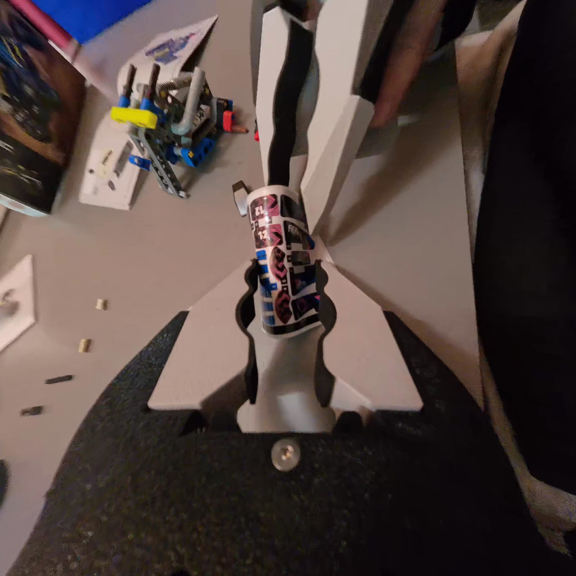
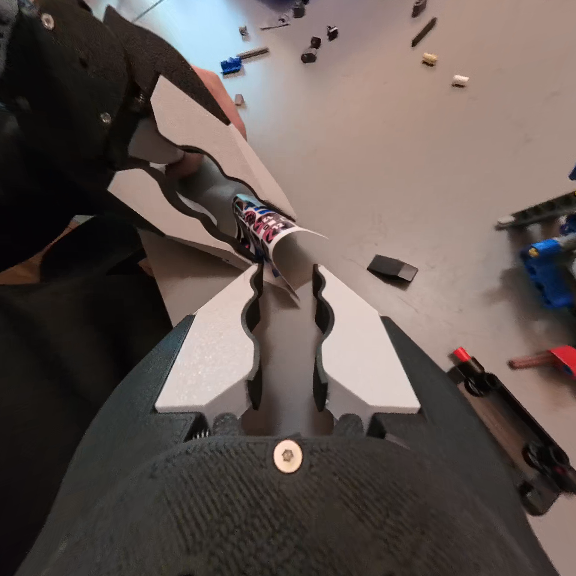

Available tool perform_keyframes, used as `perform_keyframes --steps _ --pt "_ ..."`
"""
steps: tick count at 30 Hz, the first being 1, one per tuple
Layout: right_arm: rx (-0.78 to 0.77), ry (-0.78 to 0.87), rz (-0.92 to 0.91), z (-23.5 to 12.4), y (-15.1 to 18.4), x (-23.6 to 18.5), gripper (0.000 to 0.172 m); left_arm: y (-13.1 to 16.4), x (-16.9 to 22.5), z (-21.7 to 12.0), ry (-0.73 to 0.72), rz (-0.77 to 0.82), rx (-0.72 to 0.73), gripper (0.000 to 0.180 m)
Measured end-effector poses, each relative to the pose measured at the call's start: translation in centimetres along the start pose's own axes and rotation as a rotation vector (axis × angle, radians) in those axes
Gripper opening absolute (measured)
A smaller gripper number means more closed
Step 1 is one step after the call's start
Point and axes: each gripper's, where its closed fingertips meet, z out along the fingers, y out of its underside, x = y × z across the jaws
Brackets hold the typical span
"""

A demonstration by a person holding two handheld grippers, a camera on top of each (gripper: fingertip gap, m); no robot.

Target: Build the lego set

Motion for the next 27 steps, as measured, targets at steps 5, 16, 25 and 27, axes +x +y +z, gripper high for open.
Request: perform_keyframes --steps 5,16,25,27 --pt "0.035 -0.084 -0.023 0.3 -1.0 -0.9 0.017 -0.7 -0.6 -0.5 -0.094 0.052 0.05 0.039" --pt "0.199 -0.351 0.008 -1.3 -3.4 -4.1 0.0 -4.4 -4.2 -4.3 0.223 -0.622 0.406 0.057" --pt "0.254 -0.417 0.11 -2.4 -4.1 -4.2 0.0 -6.0 -2.7 -5.3 0.646 -0.902 0.462 0.0" --pt "0.283 -0.383 0.145 -2.5 -4.5 -3.5 0.006 -5.8 -3.1 -4.9 0.628 -0.991 0.451 0.0"
